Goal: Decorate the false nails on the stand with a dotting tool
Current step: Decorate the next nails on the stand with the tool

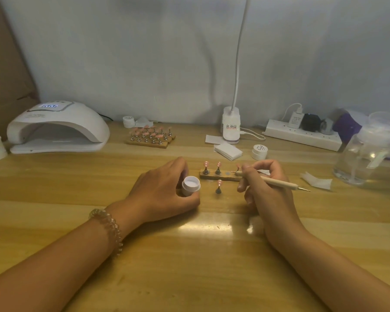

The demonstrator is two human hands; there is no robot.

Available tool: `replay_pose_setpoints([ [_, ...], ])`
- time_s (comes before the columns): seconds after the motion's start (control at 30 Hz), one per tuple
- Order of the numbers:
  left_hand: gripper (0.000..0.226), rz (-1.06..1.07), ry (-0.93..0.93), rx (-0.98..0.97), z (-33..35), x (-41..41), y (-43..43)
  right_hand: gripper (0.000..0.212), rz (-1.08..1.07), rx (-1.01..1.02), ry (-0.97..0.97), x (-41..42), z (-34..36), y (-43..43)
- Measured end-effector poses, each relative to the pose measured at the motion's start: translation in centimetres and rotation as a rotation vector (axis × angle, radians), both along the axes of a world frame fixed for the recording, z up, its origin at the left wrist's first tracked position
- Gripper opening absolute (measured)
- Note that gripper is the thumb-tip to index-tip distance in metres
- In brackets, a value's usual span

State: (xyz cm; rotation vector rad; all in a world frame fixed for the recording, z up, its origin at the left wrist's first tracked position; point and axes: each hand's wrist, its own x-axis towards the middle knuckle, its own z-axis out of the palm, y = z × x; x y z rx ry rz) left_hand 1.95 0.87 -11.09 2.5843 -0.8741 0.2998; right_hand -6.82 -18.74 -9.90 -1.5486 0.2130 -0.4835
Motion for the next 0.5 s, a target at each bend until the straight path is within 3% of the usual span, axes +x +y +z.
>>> replay_pose_setpoints([
  [0.27,0.04,-0.171,-0.08,0.054,0.1,-2.2,-1.4,0.023,0.113,0.038,0.019,-1.0,0.1,1.4],
  [0.5,0.039,-0.175,-0.091,0.028,0.3,-2.5,-1.5,0.022,0.132,0.028,0.047,-0.9,0.1,1.4],
])
